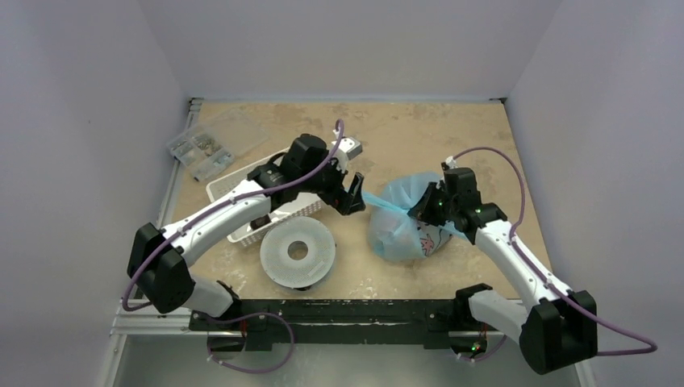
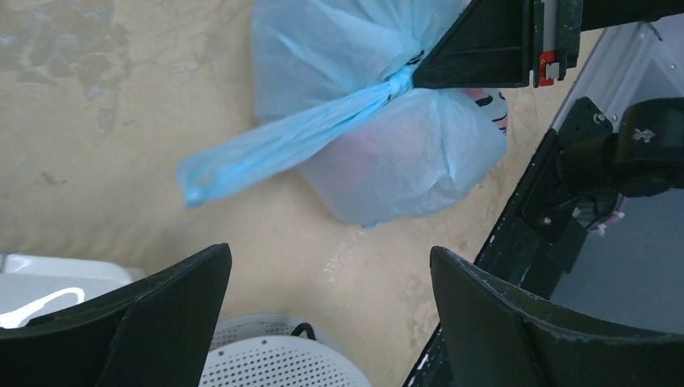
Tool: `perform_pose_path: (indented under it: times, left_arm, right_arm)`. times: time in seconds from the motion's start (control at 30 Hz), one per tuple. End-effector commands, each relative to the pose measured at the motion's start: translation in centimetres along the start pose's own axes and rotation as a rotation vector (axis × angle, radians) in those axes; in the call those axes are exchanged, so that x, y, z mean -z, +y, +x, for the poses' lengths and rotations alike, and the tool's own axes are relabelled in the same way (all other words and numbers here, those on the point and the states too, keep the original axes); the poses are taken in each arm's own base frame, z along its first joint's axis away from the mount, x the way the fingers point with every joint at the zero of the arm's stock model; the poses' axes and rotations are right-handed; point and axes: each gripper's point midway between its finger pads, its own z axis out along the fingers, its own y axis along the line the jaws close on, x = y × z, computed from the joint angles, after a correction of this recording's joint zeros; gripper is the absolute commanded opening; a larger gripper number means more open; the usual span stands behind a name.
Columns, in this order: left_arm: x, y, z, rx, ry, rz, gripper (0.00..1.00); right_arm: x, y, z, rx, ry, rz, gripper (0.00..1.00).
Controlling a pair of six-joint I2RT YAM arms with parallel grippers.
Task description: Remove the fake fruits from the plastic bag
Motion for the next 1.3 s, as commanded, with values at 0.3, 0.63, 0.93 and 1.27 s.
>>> perform_pose_path:
  times: [0.3,0.63,0.93,1.27]
  left_arm:
    - [-2.6,-6.3,0.9,-0.04,0.03,0.127,0.77]
    - [-2.0,-8.8,0.6,-0.1,0.102,0.066,0.71]
    - [-4.3,-8.9,-0.1,-0.098,0.069,0.031,0.7]
    - [-6.5,-9.6,2.7,-0.182,0.117,-0.015,0.54]
  right_arm:
    - [4.0,9.0,4.5,-0.052,0.157,-0.432,0.06]
    - [4.8,10.1,3.8,0.031,0.131,-0.442,0.3]
    - [7.6,6.6,-1.2,0.011,-0.146,-0.204,0.41]
    - [4.5,7.3,0.0,0.069,-0.003,-0.21,0.43]
